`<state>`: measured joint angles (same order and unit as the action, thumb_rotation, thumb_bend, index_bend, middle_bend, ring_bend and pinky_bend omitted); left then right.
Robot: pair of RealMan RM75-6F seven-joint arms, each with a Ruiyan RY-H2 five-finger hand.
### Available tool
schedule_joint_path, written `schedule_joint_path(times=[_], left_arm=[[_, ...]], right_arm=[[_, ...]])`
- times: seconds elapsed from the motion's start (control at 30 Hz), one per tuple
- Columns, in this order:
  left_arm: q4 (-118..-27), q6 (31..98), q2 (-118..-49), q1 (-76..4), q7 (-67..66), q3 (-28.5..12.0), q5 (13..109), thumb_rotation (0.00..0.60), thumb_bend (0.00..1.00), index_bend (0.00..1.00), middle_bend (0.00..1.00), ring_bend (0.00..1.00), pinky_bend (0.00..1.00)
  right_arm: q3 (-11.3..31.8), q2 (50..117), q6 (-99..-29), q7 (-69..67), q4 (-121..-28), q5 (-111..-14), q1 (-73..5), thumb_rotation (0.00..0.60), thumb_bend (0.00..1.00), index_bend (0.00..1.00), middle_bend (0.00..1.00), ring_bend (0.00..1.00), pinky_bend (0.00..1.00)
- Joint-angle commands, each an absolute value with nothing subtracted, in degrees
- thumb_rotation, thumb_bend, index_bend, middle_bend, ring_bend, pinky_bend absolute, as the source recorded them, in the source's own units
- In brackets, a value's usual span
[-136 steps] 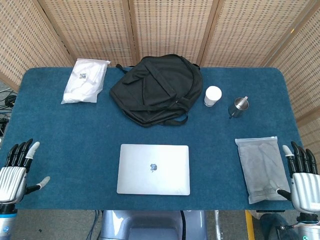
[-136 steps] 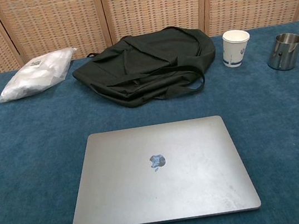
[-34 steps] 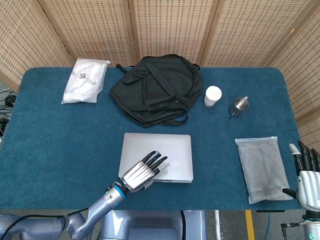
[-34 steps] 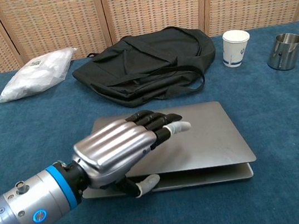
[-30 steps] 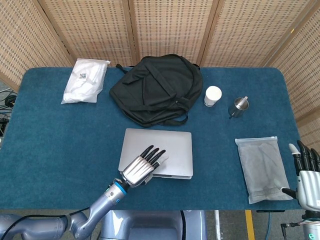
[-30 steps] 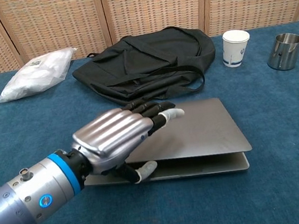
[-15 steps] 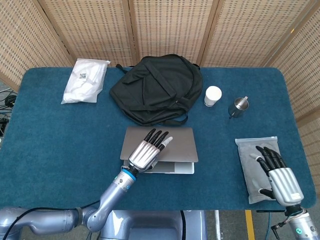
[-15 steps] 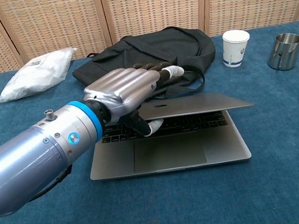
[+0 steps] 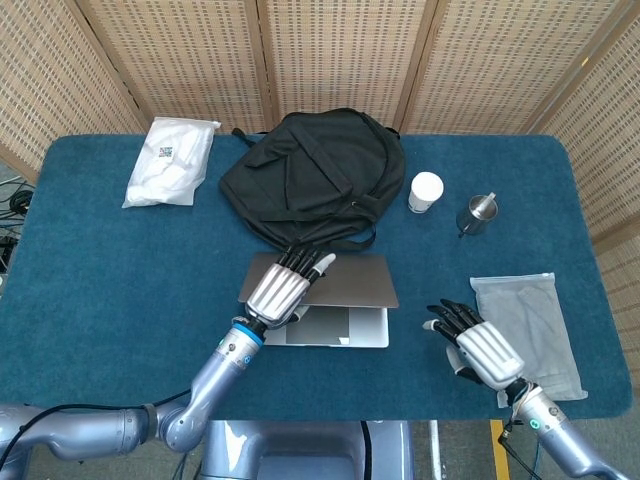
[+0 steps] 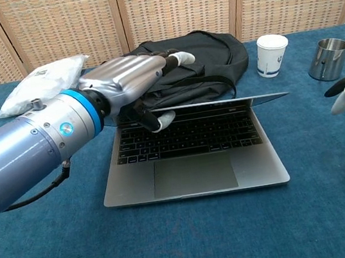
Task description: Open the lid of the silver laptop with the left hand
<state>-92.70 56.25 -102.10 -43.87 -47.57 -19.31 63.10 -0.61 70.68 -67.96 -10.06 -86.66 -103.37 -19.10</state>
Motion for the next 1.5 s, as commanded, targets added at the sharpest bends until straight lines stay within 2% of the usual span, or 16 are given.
schedule_joint_path(times=[0.03, 0.33, 0.6, 1.13, 1.5], left_arm=[[-93.8, 57.09, -100.4, -43.83, -46.57, -18.78, 63.91, 0.6, 0.47, 0.0, 0.0, 0.0, 0.0], [-94.25, 57.68, -97.9, -44.57, -43.97, -17.81, 63.44, 0.6, 0.47, 0.0, 0.0, 0.0, 0.0], [-93.03, 57.82, -97.87, -45.97, -41.58, -16.93, 62.86, 0.6, 0.47, 0.0, 0.0, 0.0, 0.0], [-91.99, 59.0, -96.5, -47.01, -37.63, -14.97, 62.11, 0.6, 0.47, 0.0, 0.0, 0.0, 0.0], [-91.8, 59.52, -96.74, -48.22, -37.62, -15.25, 61.21, 0.6, 0.47, 0.0, 0.0, 0.0, 0.0]], right_arm=[[-1.1, 72.5, -65.29, -8.6, -85.39, -104.06, -21.1, 0.6, 0.81, 0.24, 0.13, 0.03, 0.12], [-1.11, 76.6, -57.46, -6.53, -86.06, -101.26, -25.83, 0.6, 0.89, 0.24, 0.13, 0.03, 0.12], [-0.11, 79.09, -50.97, -2.32, -90.28, -95.43, -28.85, 0.6, 1.0, 0.24, 0.13, 0.04, 0.14], [-1.5, 81.38, -46.4, 2.19, -92.64, -88.87, -31.29, 0.6, 1.0, 0.24, 0.12, 0.04, 0.14], [-2.01, 81.65, -45.12, 5.77, -93.37, -86.48, -32.11, 0.6, 1.0, 0.24, 0.11, 0.04, 0.14]])
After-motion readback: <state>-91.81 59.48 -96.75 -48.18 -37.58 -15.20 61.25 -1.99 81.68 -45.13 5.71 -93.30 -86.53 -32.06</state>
